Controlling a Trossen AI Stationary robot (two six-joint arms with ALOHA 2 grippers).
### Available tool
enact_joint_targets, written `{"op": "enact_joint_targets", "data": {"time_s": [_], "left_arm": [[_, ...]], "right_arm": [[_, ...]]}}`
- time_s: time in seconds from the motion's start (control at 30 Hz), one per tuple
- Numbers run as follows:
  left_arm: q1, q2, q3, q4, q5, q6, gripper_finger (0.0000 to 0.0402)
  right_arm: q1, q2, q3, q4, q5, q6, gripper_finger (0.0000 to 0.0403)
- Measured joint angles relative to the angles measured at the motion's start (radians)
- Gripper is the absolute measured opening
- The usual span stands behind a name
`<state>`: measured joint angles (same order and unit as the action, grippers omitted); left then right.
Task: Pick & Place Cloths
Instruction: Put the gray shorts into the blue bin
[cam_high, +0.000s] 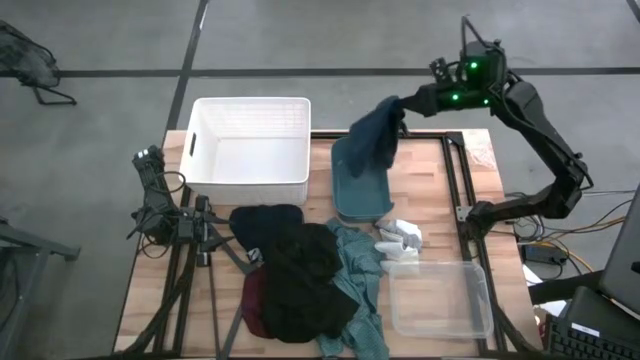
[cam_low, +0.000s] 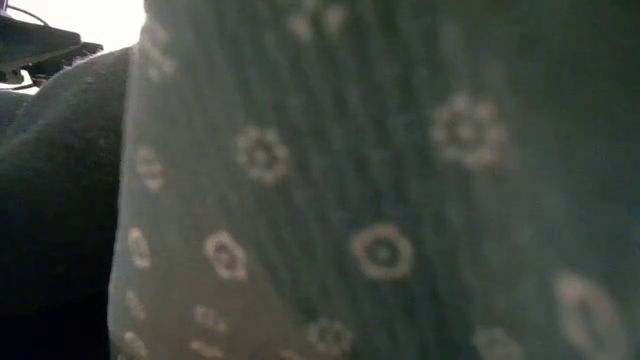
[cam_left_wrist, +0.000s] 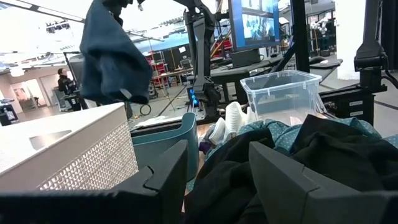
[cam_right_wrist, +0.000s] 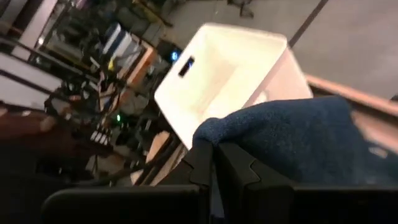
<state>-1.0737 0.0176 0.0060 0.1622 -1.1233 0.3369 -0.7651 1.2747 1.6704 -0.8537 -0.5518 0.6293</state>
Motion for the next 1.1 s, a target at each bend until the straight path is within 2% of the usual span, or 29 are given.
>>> {"op": "enact_joint_targets", "data": {"time_s": [0.27, 0.37, 0.5, 0.67, 0.77, 0.97, 1.1], "left_arm": [[-0.001, 0.0, 0.0, 0.0, 0.022, 0.0, 0.0177], [-0.002, 0.001, 0.0, -0.001, 0.181, 0.0, 0.0177], [-0.002, 0.004, 0.0, -0.006, 0.286, 0.0, 0.0177], [-0.002, 0.006, 0.0, -0.009, 0.293, 0.0, 0.0177], [-0.002, 0.006, 0.0, -0.01, 0.293, 0.0, 0.0177], [-0.002, 0.006, 0.0, -0.014, 0.293, 0.0, 0.0177], [-0.002, 0.006, 0.0, -0.014, 0.293, 0.0, 0.0177]], "right_arm": [[0.097, 0.073, -0.075, -0.029, 0.001, 0.012, 0.0008], [0.144, 0.124, -0.076, -0.018, 0.002, 0.011, 0.0008], [0.195, 0.184, -0.076, -0.002, 0.001, 0.009, 0.0008], [0.224, 0.245, -0.076, -0.02, 0.002, -0.021, 0.0008], [0.224, 0.266, -0.076, -0.1, 0.008, -0.064, 0.0008], [0.224, 0.294, -0.079, -0.312, 0.192, -0.195, 0.0008], [0.224, 0.3, -0.099, -0.307, 0.243, -0.235, 0.0008]]}}
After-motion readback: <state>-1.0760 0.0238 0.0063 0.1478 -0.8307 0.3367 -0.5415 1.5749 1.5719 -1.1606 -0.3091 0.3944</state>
